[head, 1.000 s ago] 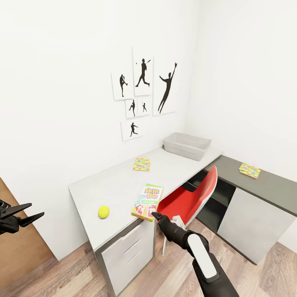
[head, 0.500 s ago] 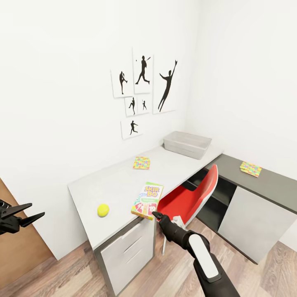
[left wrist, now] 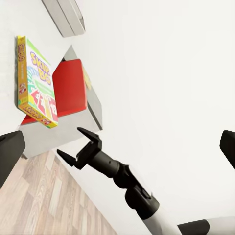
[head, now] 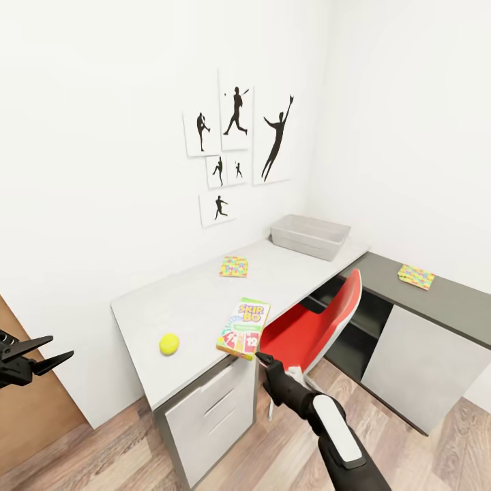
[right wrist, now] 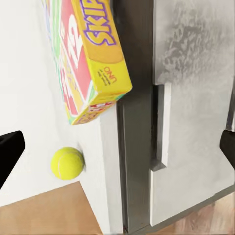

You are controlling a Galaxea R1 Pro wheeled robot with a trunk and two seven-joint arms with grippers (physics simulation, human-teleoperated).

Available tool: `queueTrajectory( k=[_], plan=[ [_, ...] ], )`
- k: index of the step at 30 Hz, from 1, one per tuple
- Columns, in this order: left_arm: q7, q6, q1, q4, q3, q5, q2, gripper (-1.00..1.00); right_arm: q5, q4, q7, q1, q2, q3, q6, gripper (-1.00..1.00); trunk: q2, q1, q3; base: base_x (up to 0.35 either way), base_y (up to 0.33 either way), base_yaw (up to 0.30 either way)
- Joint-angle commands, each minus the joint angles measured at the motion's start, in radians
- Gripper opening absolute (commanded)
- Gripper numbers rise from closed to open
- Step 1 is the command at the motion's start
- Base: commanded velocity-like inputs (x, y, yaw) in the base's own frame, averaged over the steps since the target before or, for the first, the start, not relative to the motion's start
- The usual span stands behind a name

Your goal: Put all the toys in the child's room - the three board games (two on the bed and one on the table), the two jigsaw puzzles on the table, and the tennis ball on the table - inside the toy box on the table in the child's room.

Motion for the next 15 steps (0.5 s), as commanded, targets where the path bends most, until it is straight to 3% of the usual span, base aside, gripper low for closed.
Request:
queueTrajectory(
  k=[1,5,12,15],
  plan=[
    [-0.004,0.011,-0.002,0.001,-0.006,0.006,0.001,1.0,-0.029,0.002,-0.009,-0.001,0.001,0.0,-0.001,1.0,-0.008,0.004,-0.004,0.0,0.0,0.0],
    [-0.005,0.011,-0.002,0.001,-0.006,0.006,0.002,1.0,-0.103,0.02,-0.008,-0.001,-0.002,0.0,-0.006,1.0,-0.036,0.019,-0.017,0.0,0.0,0.0],
    [-0.009,0.01,-0.002,0.001,-0.006,0.008,0.004,1.0,-0.121,0.039,-0.003,-0.002,-0.008,-0.001,-0.005,1.0,-0.085,0.046,-0.039,0.0,0.0,0.0],
    [-0.013,0.005,-0.002,0.001,-0.006,0.01,0.002,1.0,-0.121,0.042,-0.001,-0.002,-0.008,0.001,-0.005,1.0,-0.085,0.046,-0.039,0.0,0.0,0.0]
  ],
)
